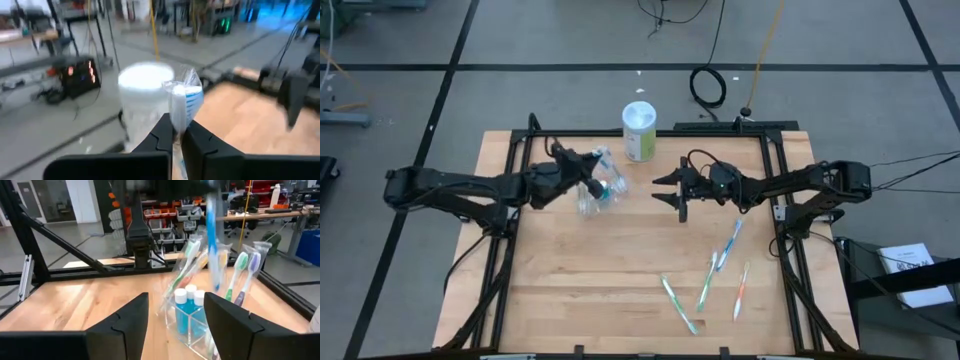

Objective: Pick & Place toothbrushing station
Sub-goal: Put the blue toothbrush into the transparent organizer

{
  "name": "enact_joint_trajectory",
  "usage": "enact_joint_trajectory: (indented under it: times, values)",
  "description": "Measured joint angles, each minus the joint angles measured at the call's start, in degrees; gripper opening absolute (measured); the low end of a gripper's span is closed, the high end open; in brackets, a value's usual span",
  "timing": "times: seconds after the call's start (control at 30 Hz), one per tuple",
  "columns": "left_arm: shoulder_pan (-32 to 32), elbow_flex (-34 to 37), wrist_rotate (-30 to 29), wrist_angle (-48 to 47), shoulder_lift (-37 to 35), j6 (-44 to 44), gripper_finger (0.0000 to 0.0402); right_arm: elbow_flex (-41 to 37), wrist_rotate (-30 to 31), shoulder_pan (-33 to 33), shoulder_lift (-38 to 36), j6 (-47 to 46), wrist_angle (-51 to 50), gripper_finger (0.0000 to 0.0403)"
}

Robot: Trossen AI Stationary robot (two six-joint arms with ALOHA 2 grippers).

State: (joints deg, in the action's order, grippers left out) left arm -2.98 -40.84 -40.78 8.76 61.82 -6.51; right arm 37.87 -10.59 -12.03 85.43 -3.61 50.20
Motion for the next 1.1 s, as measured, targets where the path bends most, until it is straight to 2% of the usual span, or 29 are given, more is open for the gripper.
enact_joint_trajectory:
  times: [0.13, 0.23, 0.33, 0.53, 0.7, 0.9, 1.1]
  values:
    - [-1.8, 0.0, 0.7, -5.6, 1.7, -6.2, 0.0021, 0.0, 0.0, 0.0, 0.0, 0.2, -0.4, 0.018]
    - [-3.1, 0.0, 2.0, -6.8, 5.3, -10.3, 0.0011, 0.0, 0.0, 0.0, 0.0, 0.2, 0.0, 0.0179]
    - [-4.0, 0.0, 3.4, -3.8, 9.4, -11.2, 0.0007, 0.0, 0.0, 0.0, 0.0, 0.2, 0.0, 0.018]
    - [-4.5, 0.0, 9.1, -2.6, 16.5, -16.0, 0.0032, 0.0, 0.0, 0.0, 0.0, 0.2, -0.2, 0.0177]
    - [-4.6, 0.0, 8.8, -2.4, 19.2, -15.2, 0.0027, 0.0, 0.0, 0.0, 0.0, 0.2, -0.4, 0.0174]
    - [-4.6, 0.0, 9.8, -2.3, 18.9, -11.4, 0.0025, 0.0, 0.0, 0.0, 0.0, 0.2, -0.4, 0.0175]
    - [-4.5, 0.1, 11.5, -3.3, 18.9, -7.4, 0.0072, 0.0, 0.0, 0.1, 0.0, 0.2, -0.6, 0.0169]
